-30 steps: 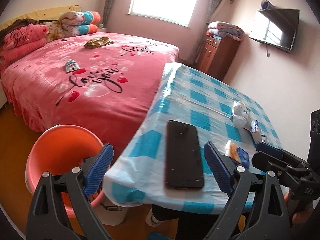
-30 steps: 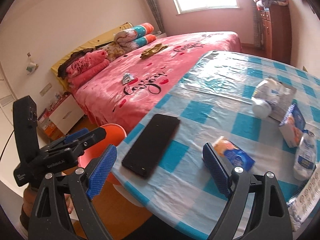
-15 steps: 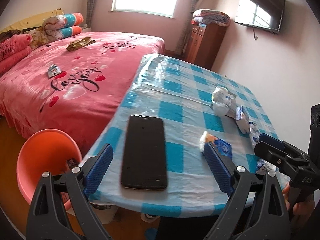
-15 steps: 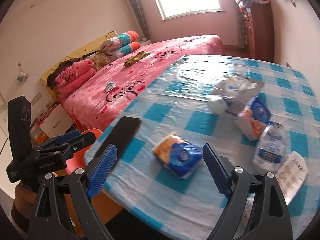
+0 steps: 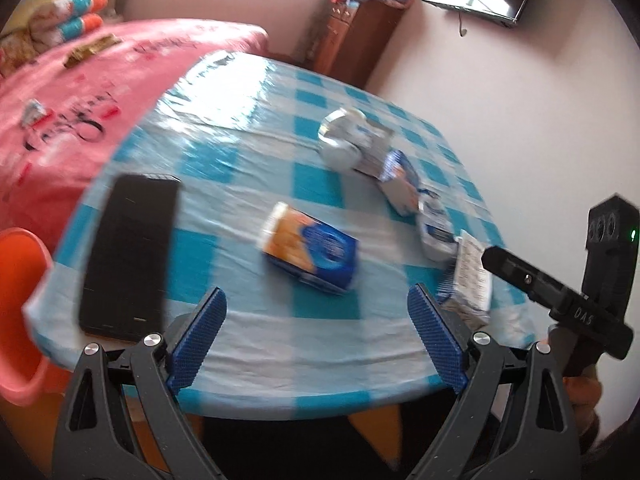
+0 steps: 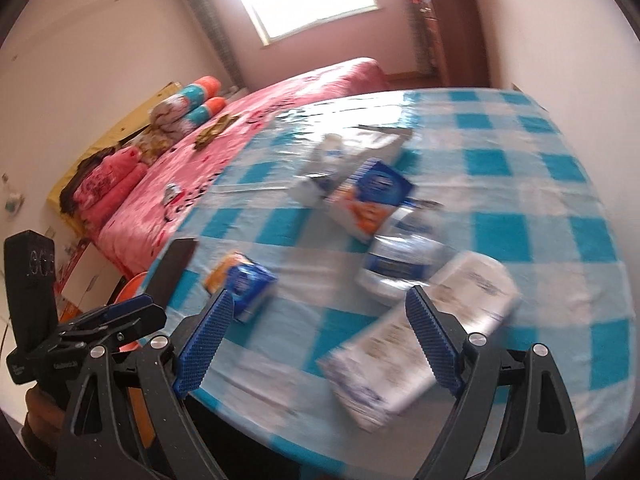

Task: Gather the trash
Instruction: 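Return both tools from the bucket to the table, then grasp the Vinda tissue pack with the left gripper while the right gripper grasps the white milk carton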

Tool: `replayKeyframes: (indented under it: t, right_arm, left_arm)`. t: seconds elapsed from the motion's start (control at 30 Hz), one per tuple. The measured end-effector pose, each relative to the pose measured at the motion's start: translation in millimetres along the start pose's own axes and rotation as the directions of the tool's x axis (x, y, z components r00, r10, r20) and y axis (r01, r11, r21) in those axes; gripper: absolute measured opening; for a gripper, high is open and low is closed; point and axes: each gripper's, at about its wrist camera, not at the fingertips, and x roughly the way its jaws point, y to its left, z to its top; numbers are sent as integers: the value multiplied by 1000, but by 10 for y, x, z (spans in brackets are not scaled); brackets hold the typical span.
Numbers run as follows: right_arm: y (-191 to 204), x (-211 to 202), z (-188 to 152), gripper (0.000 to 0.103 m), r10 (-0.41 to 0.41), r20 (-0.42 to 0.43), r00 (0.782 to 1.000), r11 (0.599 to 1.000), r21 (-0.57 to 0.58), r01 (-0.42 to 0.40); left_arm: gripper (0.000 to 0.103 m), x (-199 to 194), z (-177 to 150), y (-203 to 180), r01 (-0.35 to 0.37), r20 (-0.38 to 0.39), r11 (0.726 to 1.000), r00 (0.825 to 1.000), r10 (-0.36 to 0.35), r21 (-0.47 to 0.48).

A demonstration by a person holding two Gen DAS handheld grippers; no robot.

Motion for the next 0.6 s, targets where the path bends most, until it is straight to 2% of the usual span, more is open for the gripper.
replayKeyframes:
  t: [0.2, 0.6]
  right_arm:
    - [-315, -67, -186, 87, -32, -66, 997, 996, 76, 37]
    - [-434, 252, -91, 87, -2, -122, 992, 989, 145, 20]
  left_arm:
    - [92, 294, 65, -52, 75, -60, 995, 995, -79, -69]
    - [92, 716, 401, -155, 37, -84, 999, 996, -39, -20]
